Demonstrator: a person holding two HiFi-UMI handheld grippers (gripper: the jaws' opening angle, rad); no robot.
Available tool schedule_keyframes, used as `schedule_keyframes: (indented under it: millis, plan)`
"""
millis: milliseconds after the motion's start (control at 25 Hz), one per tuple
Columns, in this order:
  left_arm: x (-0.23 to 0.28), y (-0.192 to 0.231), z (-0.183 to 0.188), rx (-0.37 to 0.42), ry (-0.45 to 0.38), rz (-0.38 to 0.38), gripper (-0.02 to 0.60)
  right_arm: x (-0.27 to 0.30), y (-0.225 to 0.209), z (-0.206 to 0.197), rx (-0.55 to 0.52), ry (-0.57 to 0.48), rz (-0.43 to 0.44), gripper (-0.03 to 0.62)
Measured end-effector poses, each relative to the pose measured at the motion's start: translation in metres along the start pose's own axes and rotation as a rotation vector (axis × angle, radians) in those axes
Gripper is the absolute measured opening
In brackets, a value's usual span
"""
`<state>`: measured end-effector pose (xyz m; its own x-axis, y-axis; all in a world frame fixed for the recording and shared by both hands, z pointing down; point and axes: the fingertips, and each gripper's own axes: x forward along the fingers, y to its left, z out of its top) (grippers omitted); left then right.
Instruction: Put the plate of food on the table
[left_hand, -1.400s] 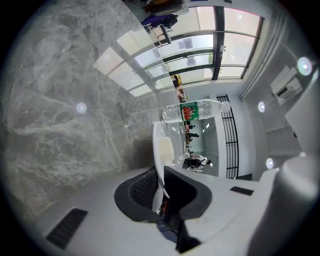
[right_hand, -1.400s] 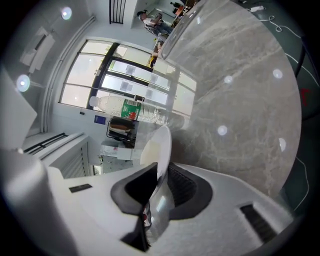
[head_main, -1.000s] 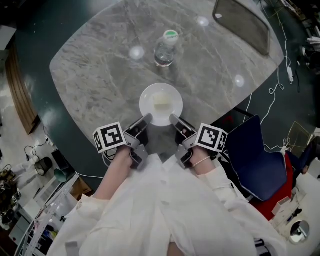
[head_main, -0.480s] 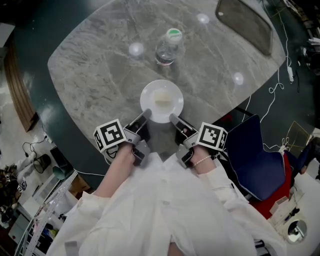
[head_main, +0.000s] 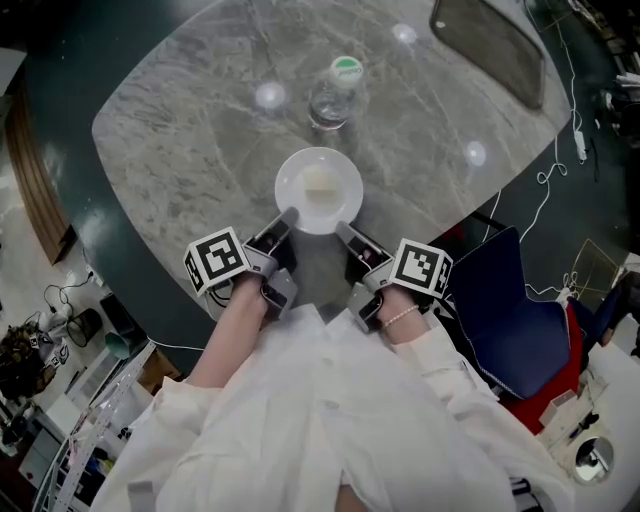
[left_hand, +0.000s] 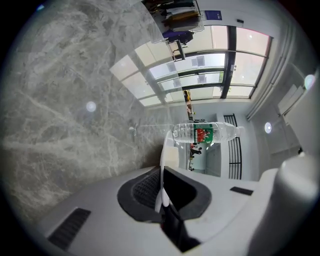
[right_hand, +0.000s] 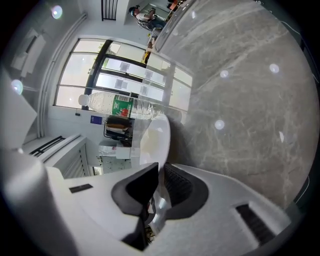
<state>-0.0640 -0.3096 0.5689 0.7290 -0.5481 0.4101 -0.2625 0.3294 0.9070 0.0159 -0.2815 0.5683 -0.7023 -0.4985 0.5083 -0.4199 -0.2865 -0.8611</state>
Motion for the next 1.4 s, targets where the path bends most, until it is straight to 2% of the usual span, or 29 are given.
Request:
schedule_keyframes:
  millis: [280,480,760,840,1000,1120,1400]
  plan:
    - [0.003,0.001,-0.001,0.013,0.069,0.020,0.026,0.006,0.004,0.017,0.057,-0.086,0.018,0.015]
    - [0.001,0.005,-0.006,0.019,0.128,0.017,0.027,0.008,0.002,0.020,0.078,-0.095,-0.002,0.014]
    - [-0.001,0.005,-0.016,0.010,0.180,0.002,0.030,0.011,0.006,0.032,0.044,-0.134,0.005,0.012]
    - [0.001,0.005,-0.018,0.030,0.199,0.009,0.038,0.013,0.006,0.036,0.020,-0.139,-0.011,0.012]
    - [0.003,0.003,-0.024,0.043,0.229,0.005,0.099,0.016,0.006,0.044,-0.033,-0.145,-0.035,0.012]
    - [0.005,0.004,-0.026,0.043,0.240,0.007,0.104,0.018,0.004,0.049,-0.070,-0.148,-0.056,0.012]
    - [-0.002,0.006,-0.023,0.041,0.236,0.003,0.107,0.020,0.001,0.056,-0.240,-0.126,-0.137,0.014]
